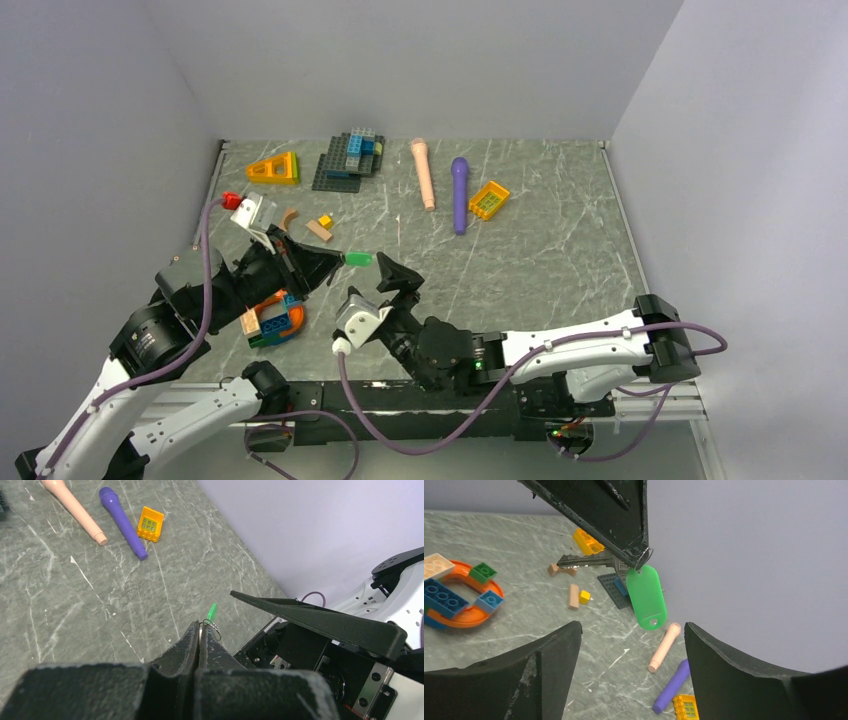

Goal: Remove the keys from the keyring

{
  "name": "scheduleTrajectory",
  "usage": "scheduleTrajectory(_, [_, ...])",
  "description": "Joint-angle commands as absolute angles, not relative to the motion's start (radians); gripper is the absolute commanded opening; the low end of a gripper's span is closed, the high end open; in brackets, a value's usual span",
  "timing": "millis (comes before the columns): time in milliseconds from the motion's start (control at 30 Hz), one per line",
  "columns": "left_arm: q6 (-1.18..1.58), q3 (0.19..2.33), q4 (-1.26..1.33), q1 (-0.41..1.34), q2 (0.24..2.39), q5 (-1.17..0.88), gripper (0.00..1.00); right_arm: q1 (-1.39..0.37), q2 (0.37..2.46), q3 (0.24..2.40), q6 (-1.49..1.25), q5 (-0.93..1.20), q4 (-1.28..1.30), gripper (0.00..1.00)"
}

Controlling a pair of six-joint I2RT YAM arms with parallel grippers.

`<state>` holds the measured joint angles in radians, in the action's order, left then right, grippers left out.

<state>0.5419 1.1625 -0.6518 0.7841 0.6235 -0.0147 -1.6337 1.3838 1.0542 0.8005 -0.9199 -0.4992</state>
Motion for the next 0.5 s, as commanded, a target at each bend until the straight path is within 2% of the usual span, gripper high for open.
scheduleTrajectory(0, [0.562,1.189,-0.601,0.781,0.631,-0.045,0.0,-1.613,1.323,1.078,0.681,-0.837,-0.452,0.74])
scheduleTrajectory(67, [0.563,1.186,-0.596,0.781,0.63,-0.045,0.0,-1.606,1.313,1.068,0.66,-0.817,-0.451,0.66])
scheduleTrajectory(167, [0.566,1.183,-0.593,0.781,0.632,-0.049,0.0,-1.6,1.312,1.061,0.655,-0.81,-0.462,0.6])
scheduleTrajectory(467, [0.568,1.185,-0.587,0.781,0.639,-0.051,0.0,-1.589,1.335,1.069,0.655,-0.78,-0.485,0.55])
